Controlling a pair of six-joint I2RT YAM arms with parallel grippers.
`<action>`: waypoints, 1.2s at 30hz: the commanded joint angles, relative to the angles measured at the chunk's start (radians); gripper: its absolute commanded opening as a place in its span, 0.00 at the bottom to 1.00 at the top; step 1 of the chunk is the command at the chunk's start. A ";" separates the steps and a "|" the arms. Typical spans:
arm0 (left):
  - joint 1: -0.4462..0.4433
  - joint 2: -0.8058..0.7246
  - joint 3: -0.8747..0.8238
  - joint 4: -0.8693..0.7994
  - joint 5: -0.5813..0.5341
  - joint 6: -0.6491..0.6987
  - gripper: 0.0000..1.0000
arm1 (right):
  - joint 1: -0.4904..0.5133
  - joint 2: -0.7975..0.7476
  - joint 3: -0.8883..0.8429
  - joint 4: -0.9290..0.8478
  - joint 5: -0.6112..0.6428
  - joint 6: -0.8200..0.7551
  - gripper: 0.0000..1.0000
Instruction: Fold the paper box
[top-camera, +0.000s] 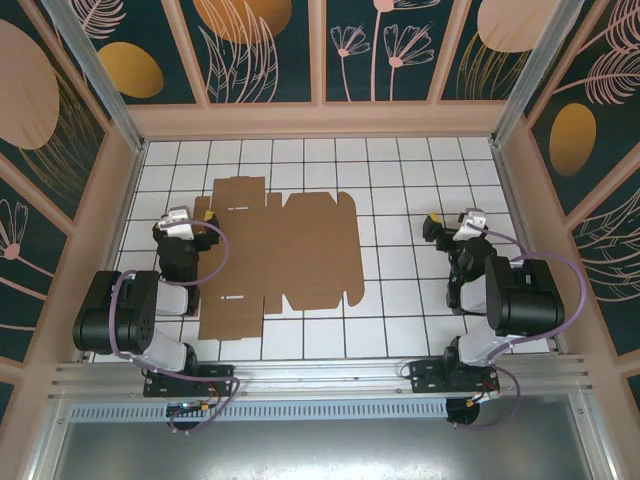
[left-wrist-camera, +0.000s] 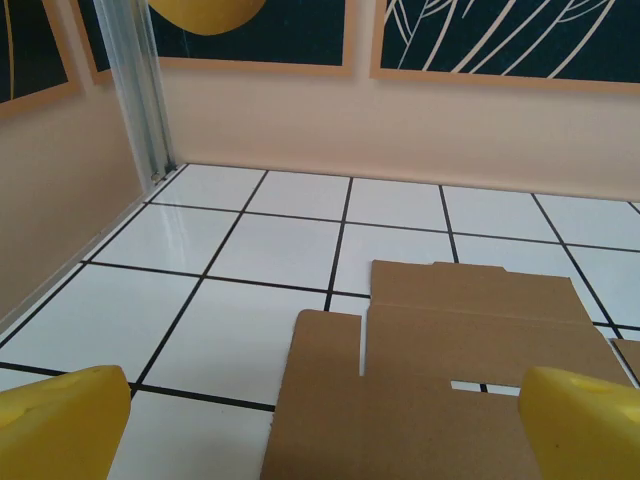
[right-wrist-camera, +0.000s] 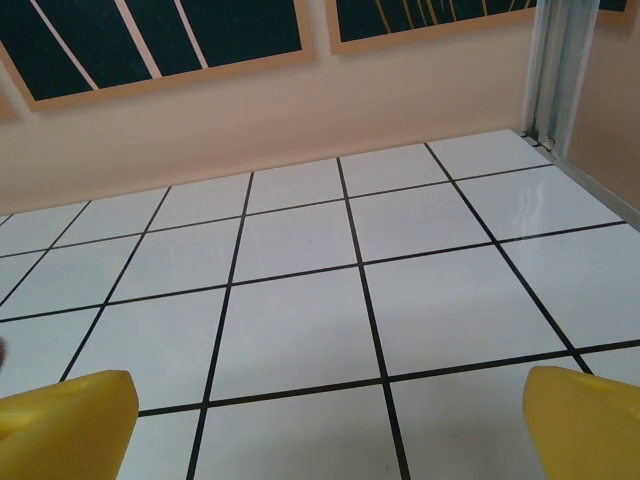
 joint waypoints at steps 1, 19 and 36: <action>-0.005 -0.005 -0.002 0.028 -0.004 -0.002 0.99 | -0.008 -0.011 -0.007 0.034 -0.015 0.016 0.99; -0.005 -0.002 0.000 0.023 -0.004 -0.001 0.99 | -0.010 -0.009 0.006 0.014 -0.079 -0.009 0.99; -0.004 -0.058 0.013 -0.024 -0.042 -0.014 0.99 | 0.033 -0.066 0.010 -0.030 -0.073 -0.055 0.99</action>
